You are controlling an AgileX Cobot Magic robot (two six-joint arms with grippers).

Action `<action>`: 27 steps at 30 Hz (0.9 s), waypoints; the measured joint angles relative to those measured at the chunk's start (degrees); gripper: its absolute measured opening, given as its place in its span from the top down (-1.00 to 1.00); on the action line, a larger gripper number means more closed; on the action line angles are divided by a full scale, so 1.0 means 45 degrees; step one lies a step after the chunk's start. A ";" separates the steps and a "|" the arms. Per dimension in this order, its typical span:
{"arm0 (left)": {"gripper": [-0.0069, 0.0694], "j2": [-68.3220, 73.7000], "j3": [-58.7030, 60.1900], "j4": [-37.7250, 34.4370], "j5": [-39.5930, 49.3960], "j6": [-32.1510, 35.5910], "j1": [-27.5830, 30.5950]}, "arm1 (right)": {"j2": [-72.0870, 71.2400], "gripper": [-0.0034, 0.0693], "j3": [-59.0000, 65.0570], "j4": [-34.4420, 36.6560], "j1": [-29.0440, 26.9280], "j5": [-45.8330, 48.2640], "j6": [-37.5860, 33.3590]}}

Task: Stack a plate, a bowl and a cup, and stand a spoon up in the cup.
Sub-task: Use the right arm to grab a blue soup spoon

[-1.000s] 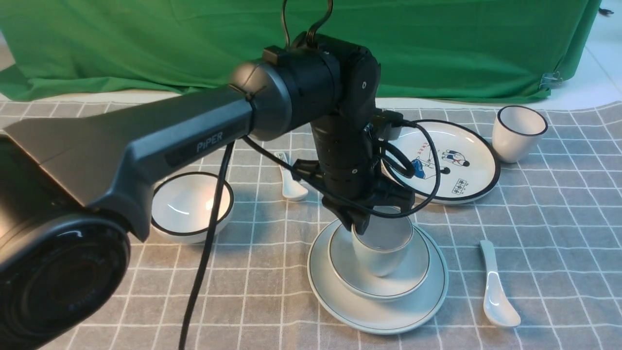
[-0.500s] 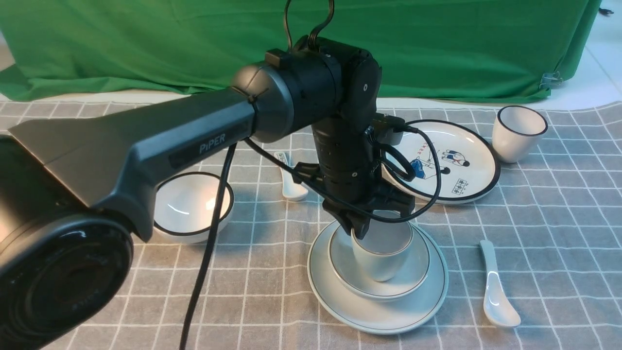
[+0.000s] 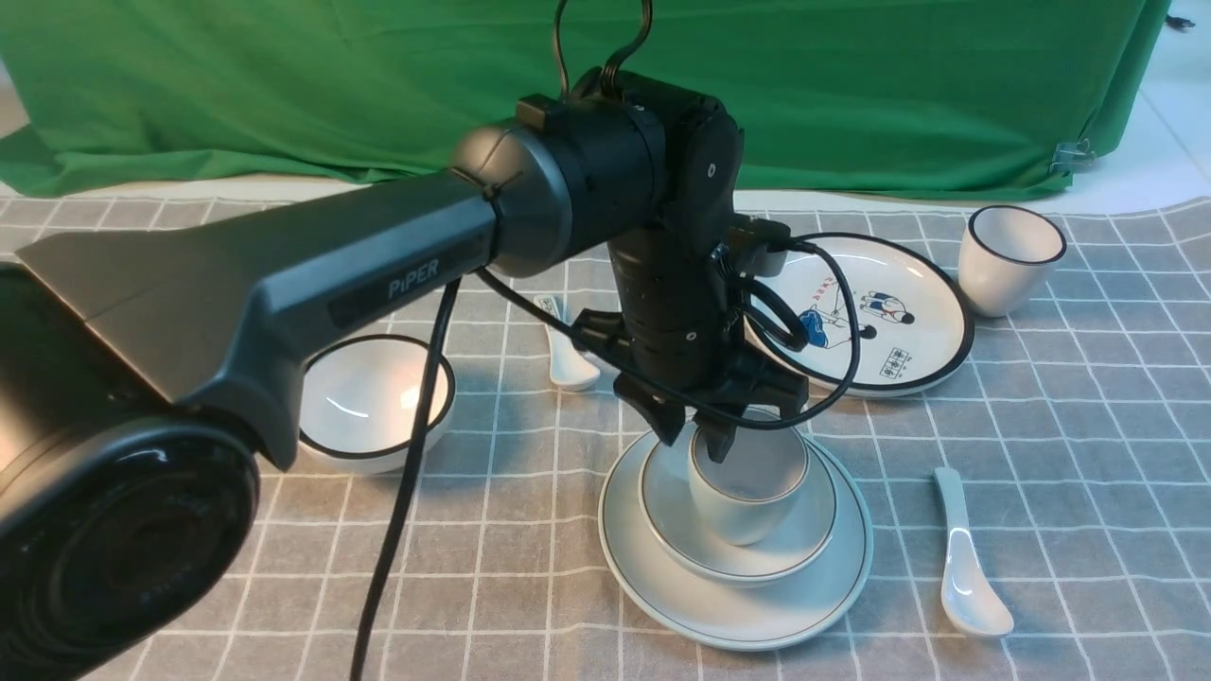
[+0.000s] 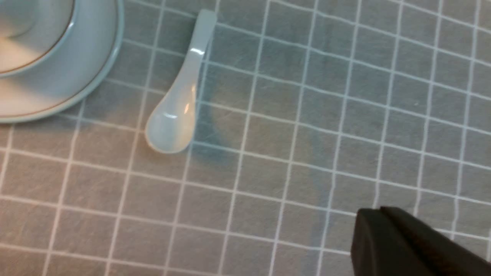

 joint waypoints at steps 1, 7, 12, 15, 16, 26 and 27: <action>-0.04 -0.0032 -0.0114 0.0202 0.0141 0.0000 0.0000 | 0.0296 0.85 0.0000 0.0278 -0.0027 0.0038 -0.0170; 0.21 -0.1024 -0.1062 0.1288 0.0746 0.0066 0.0000 | 0.2465 0.85 -0.0031 0.2344 -0.1359 -0.0212 -0.1738; 0.74 -0.2973 -0.1146 0.1580 0.0779 0.0212 0.0014 | 0.4750 0.84 -0.0556 0.5103 -0.2758 -0.1116 -0.3339; 0.79 -0.3940 -0.0897 0.1635 0.0786 0.0228 0.0014 | 0.5760 0.75 -0.0932 0.5380 -0.2831 -0.1895 -0.3484; 0.80 -0.4251 -0.0686 0.1635 0.0786 0.0228 0.0014 | 0.6144 0.68 -0.1094 0.5428 -0.2831 -0.2175 -0.3510; 0.79 -0.8336 0.6001 0.1738 -0.1939 -0.0923 0.0014 | 1.0075 -0.23 -0.2579 0.5503 -0.2831 -0.3459 -0.3555; 0.79 -0.8621 0.6453 0.1767 -0.2224 -0.1098 0.0014 | 1.0276 -0.25 -0.2731 0.5503 -0.2831 -0.3553 -0.3555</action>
